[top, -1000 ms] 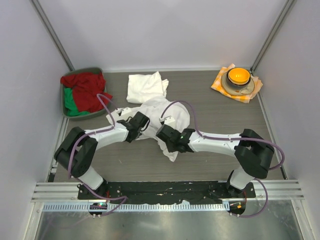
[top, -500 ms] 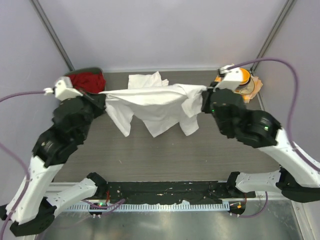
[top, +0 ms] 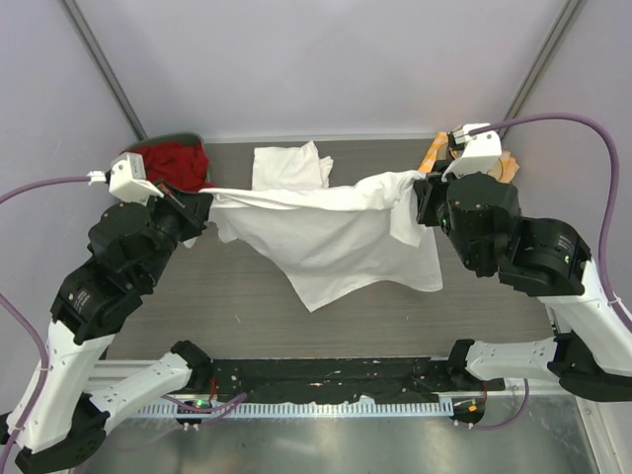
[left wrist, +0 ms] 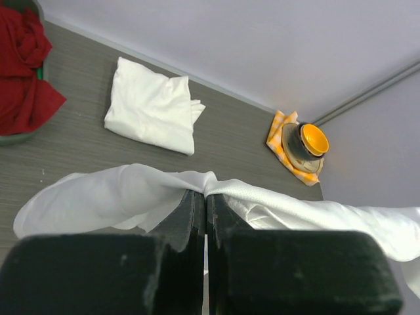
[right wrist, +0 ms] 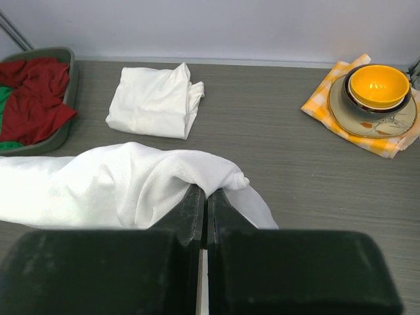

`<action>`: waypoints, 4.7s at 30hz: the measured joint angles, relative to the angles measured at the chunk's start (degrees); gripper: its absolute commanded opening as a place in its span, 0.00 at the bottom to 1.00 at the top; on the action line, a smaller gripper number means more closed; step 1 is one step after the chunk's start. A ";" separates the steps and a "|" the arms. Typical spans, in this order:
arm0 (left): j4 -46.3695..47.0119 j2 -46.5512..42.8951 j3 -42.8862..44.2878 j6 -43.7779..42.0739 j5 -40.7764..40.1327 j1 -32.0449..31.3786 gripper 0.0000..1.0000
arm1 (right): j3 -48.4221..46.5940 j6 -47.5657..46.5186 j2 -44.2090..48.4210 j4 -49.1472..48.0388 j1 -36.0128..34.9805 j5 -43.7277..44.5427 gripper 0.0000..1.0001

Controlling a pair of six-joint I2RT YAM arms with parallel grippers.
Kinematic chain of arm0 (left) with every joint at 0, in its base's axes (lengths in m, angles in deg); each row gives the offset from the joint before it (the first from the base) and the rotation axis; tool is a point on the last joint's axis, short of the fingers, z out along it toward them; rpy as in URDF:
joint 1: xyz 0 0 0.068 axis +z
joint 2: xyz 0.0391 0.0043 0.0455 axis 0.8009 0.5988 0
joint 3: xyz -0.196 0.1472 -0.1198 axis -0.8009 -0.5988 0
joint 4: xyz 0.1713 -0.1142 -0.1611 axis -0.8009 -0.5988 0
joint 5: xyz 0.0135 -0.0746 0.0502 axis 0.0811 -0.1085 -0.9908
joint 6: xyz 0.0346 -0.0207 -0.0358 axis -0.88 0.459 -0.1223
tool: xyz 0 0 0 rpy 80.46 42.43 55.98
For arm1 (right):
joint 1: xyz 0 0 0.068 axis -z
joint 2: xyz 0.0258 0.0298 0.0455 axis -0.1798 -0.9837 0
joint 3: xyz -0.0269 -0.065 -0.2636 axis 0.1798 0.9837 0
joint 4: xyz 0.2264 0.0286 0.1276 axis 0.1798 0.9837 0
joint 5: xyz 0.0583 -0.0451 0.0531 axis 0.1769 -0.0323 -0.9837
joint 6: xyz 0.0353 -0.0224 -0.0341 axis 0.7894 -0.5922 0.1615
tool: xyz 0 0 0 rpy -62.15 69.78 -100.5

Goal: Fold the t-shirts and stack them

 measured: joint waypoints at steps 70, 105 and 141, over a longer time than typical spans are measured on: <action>12.63 25.24 -32.26 19.91 7.74 -33.03 0.59 | 43.47 3.80 -14.23 -22.56 26.60 -22.64 0.95; 3.56 26.29 -44.65 37.51 -12.09 -45.77 0.45 | 48.76 5.70 -13.11 -26.14 26.49 -27.71 0.94; -8.04 5.86 -45.51 43.45 -12.79 -45.77 0.00 | 61.64 21.81 -9.81 -24.33 33.48 -22.73 0.82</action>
